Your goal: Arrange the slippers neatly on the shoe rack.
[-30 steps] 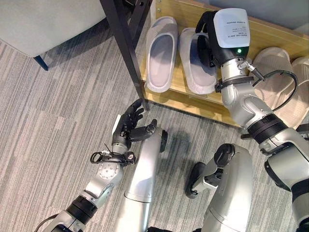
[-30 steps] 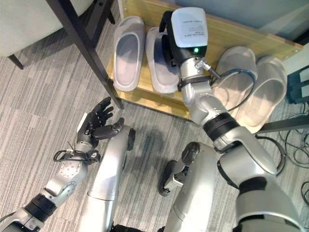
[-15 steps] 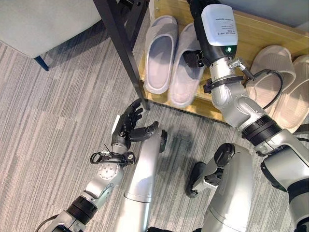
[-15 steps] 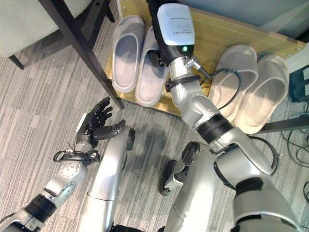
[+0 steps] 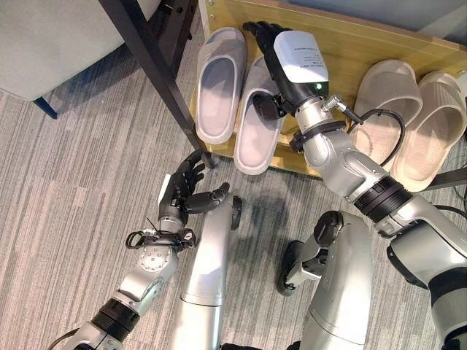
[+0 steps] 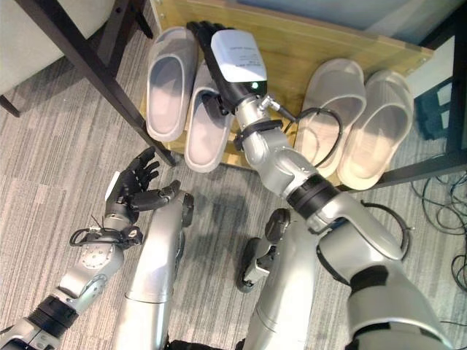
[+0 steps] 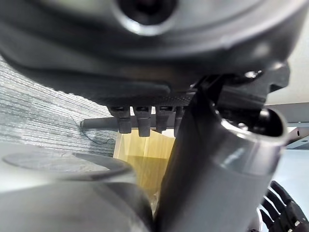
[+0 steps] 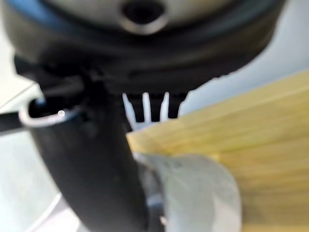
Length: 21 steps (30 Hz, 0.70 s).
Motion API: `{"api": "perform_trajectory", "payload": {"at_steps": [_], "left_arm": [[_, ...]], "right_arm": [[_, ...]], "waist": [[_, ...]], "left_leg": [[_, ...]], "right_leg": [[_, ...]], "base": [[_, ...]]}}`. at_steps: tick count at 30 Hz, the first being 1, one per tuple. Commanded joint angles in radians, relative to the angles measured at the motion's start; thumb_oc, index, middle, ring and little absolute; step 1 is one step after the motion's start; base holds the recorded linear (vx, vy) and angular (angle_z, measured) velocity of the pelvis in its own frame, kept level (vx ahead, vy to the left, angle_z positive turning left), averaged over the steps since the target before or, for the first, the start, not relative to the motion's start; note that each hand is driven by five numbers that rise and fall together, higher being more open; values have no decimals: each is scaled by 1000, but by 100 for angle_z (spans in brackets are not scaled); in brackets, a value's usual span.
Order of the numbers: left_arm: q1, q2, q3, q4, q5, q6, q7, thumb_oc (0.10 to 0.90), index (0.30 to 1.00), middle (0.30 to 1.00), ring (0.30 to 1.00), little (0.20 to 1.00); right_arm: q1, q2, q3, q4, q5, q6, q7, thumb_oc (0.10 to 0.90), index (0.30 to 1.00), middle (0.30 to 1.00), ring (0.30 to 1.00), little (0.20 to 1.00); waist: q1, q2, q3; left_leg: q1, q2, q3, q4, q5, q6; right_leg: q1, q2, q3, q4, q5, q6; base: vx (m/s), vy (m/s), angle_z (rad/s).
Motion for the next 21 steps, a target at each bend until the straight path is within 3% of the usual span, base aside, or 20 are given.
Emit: {"api": "perform_trajectory", "payload": {"at_steps": [1,21], "left_arm": [[14,-16,-40,-103,28,-33,-7,800,900,900,900,900],[-4,-30,-19,-101,58,-28,4,800,900,900,900,900]], "right_arm": [[-210,23,0,-60,22,-47,-34,800,900,900,900,900],[-150,-11,-81,-263,-3,-72,-16,800,900,900,900,900]], "waist": [[53,5,-37],[33,-11,-37]], "left_leg": [[-70,-72,-2,-28,-54,27],[-70,-76,-3,-43,-45,26]], "right_leg": [[-15,-24,-9,98,-42,-114],[-15,-23,-15,95,-45,-117]], "base": [[0,0,0],[0,0,0]]}}
